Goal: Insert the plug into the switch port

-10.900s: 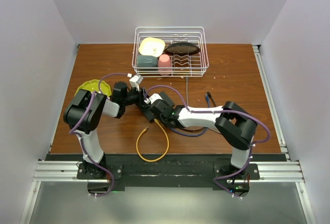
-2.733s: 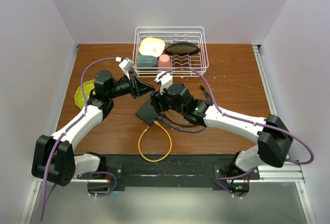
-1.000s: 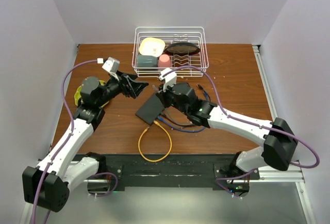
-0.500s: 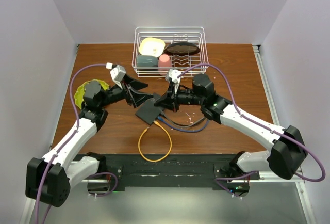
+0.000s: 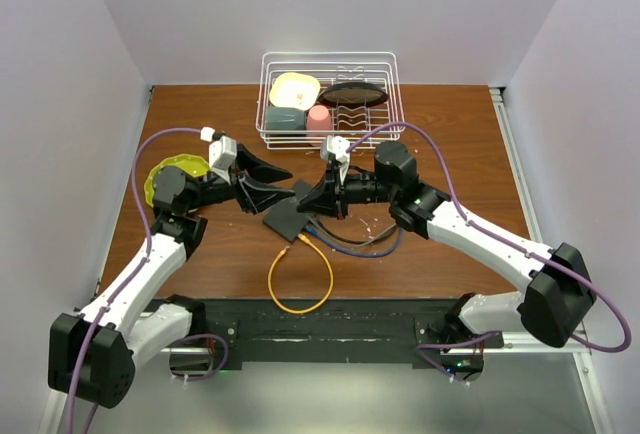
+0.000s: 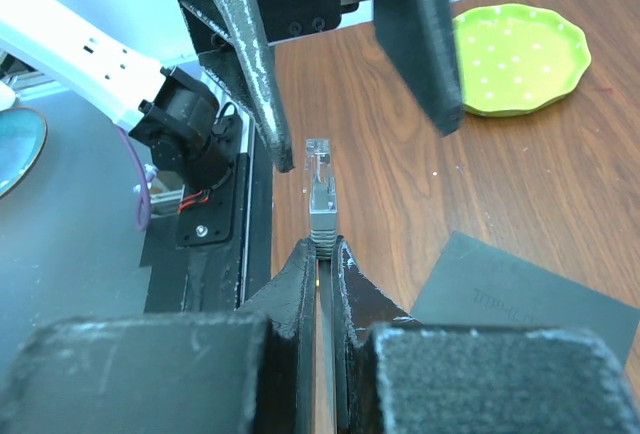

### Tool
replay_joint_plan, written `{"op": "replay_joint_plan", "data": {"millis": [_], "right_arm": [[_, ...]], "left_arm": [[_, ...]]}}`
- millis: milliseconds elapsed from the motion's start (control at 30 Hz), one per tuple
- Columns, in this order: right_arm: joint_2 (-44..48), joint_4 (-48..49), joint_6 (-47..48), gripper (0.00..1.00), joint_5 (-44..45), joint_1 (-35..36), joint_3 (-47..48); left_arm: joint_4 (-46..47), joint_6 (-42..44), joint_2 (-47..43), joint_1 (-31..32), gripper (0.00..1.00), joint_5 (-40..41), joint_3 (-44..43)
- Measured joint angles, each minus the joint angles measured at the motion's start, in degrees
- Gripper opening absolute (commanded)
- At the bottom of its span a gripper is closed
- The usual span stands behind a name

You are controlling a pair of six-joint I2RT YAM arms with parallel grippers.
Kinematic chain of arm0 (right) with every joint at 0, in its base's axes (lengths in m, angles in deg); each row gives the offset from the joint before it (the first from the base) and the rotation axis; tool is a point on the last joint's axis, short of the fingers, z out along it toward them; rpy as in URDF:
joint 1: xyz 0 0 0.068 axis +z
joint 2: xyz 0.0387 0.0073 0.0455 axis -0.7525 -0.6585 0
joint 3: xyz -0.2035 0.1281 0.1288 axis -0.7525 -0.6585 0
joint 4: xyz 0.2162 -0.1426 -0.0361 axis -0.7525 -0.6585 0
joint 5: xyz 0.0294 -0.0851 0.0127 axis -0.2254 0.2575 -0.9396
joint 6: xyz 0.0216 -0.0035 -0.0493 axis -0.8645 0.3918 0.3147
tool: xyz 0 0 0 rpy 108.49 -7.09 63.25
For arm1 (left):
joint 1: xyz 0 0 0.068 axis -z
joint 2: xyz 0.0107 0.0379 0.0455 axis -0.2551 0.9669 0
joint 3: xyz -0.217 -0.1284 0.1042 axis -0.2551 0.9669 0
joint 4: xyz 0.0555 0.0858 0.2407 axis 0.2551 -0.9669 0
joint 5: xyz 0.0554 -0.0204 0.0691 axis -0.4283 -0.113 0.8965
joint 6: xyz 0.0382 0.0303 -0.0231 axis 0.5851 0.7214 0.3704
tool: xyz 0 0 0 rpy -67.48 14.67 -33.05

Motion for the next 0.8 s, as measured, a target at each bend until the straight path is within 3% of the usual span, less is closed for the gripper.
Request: {"op": "replay_joint_plan", "data": {"millis": [333, 533, 600, 800], "right_arm": [[0.0, 1.6, -1.1, 0.00, 0.9, 0.0, 0.0], [0.0, 2.0, -1.8, 0.00, 1.0, 0.0, 0.0], [0.0, 2.0, -2.0, 0.00, 0.9, 0.0, 0.0], [0.0, 1.5, -2.4, 0.01, 0.9, -0.1, 0.0]], "left_arm": [[3.8, -2.1, 1.3, 0.4, 0.39, -3.0, 1.0], [4.6, -2.1, 2.9, 2.4, 0.17, -3.7, 1.0], [4.9, -2.1, 3.5, 3.1, 0.01, -3.3, 1.0], [5.4, -2.1, 4.1, 3.9, 0.00, -2.0, 1.0]]}}
